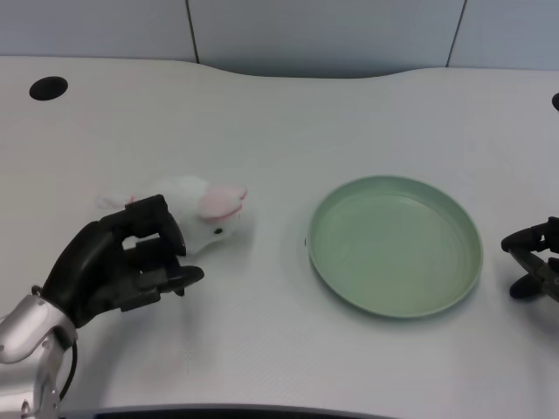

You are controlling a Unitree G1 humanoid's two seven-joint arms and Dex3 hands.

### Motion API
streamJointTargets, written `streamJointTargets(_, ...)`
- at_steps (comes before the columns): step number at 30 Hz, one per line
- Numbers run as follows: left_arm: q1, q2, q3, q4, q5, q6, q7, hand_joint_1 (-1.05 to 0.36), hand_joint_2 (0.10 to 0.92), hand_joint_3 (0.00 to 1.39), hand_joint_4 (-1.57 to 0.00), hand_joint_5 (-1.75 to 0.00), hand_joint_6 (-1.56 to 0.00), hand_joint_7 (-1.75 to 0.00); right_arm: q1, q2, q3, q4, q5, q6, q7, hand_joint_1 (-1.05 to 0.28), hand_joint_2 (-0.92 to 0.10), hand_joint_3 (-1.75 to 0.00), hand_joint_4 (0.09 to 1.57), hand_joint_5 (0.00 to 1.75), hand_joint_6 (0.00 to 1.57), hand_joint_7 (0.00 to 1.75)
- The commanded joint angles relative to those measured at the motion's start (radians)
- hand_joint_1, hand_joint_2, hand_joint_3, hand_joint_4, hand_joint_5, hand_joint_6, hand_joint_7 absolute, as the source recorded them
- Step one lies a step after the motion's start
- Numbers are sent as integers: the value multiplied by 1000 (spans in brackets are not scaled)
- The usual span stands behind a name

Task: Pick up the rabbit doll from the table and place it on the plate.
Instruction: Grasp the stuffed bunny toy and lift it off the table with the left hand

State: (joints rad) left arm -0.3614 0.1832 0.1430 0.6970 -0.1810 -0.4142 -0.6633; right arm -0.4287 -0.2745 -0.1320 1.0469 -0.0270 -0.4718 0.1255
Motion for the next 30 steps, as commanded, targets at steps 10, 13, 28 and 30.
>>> streamJointTargets(10,-80,196,-132,-141,424,-210,317,-393,871,1,-434,-1107,-565,-723,0,10,-6,-1,18,9,0,-805,-920,-93,881,1100,755,943)
streamJointTargets(13,-131,277,-184,-160,554,-209,354,-654,915,38,-337,-391,-475,-106,2,12,10,-11,-5,12,-33,-817,-921,-100,868,1095,754,948)
streamJointTargets(28,-346,378,-417,-201,839,11,312,-971,921,129,1,-1,-52,0,11,14,1,-24,35,18,-8,-802,-921,-76,890,1090,775,959)
streamJointTargets(30,-377,363,-451,-162,860,27,324,-978,921,126,1,1,-40,0,13,12,0,-23,37,16,-6,-804,-921,-78,895,1085,780,956)
